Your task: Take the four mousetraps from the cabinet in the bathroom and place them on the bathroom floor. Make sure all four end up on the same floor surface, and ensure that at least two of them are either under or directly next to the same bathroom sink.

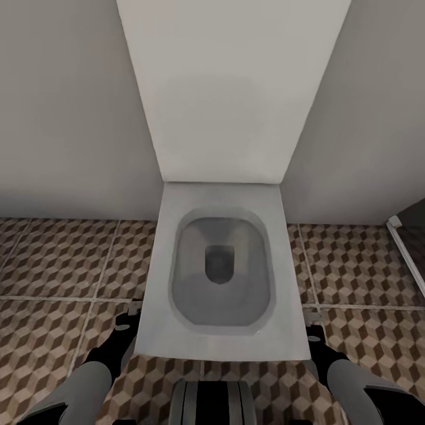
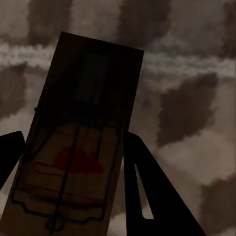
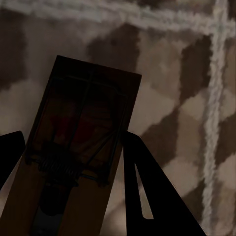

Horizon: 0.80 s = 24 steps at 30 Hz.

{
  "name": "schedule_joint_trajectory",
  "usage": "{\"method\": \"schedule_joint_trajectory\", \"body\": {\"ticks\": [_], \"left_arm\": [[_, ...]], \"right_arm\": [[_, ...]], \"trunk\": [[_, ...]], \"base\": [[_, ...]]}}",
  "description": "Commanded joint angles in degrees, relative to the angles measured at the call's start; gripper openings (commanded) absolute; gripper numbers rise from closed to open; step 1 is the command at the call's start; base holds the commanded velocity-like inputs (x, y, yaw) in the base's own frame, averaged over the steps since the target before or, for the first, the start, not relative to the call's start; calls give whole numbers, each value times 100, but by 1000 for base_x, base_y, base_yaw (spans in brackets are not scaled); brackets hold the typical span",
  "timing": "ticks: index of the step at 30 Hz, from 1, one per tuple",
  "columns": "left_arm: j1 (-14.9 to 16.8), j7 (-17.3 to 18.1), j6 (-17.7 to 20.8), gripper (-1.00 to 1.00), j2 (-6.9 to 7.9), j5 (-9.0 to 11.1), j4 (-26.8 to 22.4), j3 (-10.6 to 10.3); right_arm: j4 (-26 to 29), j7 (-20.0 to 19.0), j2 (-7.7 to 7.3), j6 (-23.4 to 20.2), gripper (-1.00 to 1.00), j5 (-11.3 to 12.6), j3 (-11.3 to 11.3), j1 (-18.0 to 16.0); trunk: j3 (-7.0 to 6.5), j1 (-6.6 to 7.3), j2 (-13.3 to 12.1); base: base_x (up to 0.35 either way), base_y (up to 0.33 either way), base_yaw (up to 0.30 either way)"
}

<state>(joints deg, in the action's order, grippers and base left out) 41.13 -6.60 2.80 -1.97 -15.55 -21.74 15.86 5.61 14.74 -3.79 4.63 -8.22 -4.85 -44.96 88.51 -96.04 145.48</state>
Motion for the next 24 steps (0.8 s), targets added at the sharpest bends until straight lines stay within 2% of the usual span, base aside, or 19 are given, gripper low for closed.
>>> {"method": "schedule_joint_trajectory", "body": {"ticks": [1,18,24], "left_arm": [[1,19,29,-100,-6,-63,-13,35],[1,19,15,-100,-6,-61,-31,38],[1,19,11,-100,2,-55,-52,40]], "right_arm": [[-8,3,1,26,-100,-56,-49,-4],[-8,3,5,272,-100,-38,-51,-4],[-13,3,9,580,-100,53,-52,-4]], "trunk": [[4,1,1],[4,1,1],[4,1,1]], "base": [[0,0,0],[0,0,0],[0,0,0]]}}
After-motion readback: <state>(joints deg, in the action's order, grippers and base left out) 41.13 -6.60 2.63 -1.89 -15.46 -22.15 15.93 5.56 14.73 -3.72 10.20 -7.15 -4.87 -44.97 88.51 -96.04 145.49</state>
